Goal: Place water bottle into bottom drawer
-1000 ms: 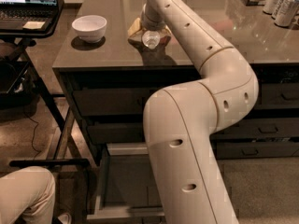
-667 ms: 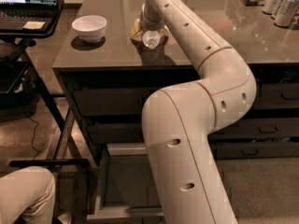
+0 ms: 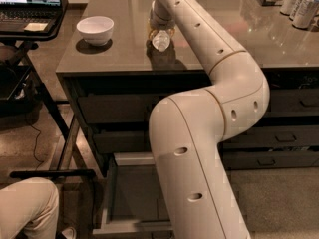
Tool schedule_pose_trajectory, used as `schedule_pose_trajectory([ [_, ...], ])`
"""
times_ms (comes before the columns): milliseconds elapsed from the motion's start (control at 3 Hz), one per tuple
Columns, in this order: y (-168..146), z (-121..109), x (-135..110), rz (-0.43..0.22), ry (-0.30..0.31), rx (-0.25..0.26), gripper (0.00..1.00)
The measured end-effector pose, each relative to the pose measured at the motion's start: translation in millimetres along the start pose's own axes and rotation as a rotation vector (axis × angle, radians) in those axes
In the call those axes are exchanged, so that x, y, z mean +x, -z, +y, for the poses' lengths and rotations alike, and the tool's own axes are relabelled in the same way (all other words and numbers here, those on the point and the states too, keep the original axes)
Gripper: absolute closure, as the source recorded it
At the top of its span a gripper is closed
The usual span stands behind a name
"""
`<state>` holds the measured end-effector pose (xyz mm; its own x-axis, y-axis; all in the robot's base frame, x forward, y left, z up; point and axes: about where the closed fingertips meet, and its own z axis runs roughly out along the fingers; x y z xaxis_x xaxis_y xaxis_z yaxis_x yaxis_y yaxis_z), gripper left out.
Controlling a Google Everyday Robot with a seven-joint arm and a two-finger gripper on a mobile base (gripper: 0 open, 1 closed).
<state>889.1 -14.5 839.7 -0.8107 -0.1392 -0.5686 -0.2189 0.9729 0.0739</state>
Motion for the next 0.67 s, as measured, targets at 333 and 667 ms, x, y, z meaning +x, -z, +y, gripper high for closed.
schedule_pose_trajectory([
  [333,3,-2,-1,-0.006,0.016,-0.005,1.0],
  [667,17,-6,-3,-0.022,0.022,-0.024,1.0],
])
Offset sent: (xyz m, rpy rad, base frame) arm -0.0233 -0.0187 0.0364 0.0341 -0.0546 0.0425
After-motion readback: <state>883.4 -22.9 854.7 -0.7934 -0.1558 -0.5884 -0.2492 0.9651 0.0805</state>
